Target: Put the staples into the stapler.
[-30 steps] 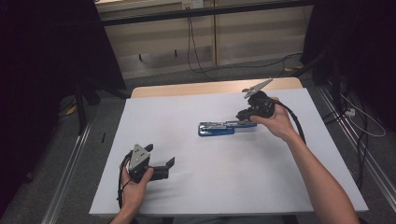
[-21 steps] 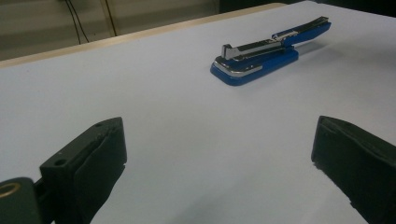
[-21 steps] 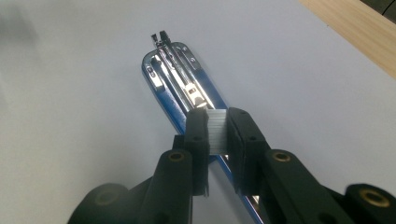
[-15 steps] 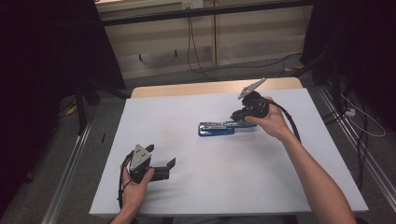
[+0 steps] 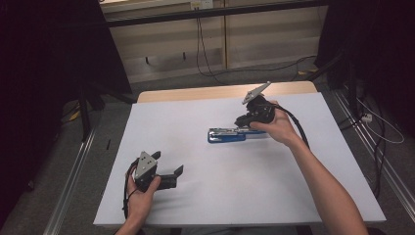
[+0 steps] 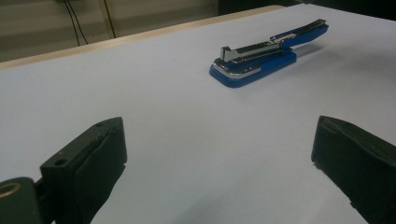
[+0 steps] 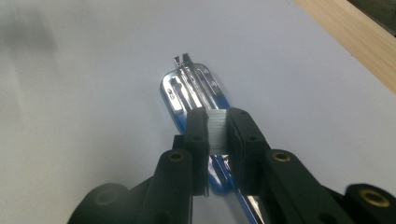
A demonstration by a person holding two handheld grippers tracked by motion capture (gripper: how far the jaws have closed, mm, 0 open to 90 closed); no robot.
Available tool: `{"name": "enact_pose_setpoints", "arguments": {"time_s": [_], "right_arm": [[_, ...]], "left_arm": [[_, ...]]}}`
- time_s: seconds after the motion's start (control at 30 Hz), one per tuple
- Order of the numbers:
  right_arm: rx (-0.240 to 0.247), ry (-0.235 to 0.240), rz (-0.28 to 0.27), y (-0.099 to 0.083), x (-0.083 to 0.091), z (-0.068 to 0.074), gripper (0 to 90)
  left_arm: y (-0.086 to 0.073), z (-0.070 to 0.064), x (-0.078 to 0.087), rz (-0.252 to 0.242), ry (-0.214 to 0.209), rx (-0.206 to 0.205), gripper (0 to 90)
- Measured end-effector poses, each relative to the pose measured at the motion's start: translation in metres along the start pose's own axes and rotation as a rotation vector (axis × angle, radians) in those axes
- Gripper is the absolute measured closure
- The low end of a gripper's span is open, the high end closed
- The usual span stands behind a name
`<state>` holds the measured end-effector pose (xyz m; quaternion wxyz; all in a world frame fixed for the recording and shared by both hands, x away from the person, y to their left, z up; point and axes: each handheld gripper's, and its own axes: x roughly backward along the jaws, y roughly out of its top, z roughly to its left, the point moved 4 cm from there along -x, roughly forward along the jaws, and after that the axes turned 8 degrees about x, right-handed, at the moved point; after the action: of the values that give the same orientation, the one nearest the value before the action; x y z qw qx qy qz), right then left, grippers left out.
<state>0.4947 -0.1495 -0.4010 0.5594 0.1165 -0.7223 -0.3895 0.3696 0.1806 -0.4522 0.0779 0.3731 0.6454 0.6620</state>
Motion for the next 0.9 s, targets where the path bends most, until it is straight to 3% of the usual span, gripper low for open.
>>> {"name": "enact_pose_setpoints", "arguments": {"time_s": [0.6,0.9], "right_arm": [[0.035,0.011,-0.029,0.016,-0.017,0.004,79.1],[0.079,0.034,-0.023,0.025,-0.03,0.006,79.2]], "left_arm": [[0.0,0.0,0.0,-0.002,-0.003,0.001,3.6],[0.0,0.0,0.0,-0.002,-0.004,0.005,3.6]]}}
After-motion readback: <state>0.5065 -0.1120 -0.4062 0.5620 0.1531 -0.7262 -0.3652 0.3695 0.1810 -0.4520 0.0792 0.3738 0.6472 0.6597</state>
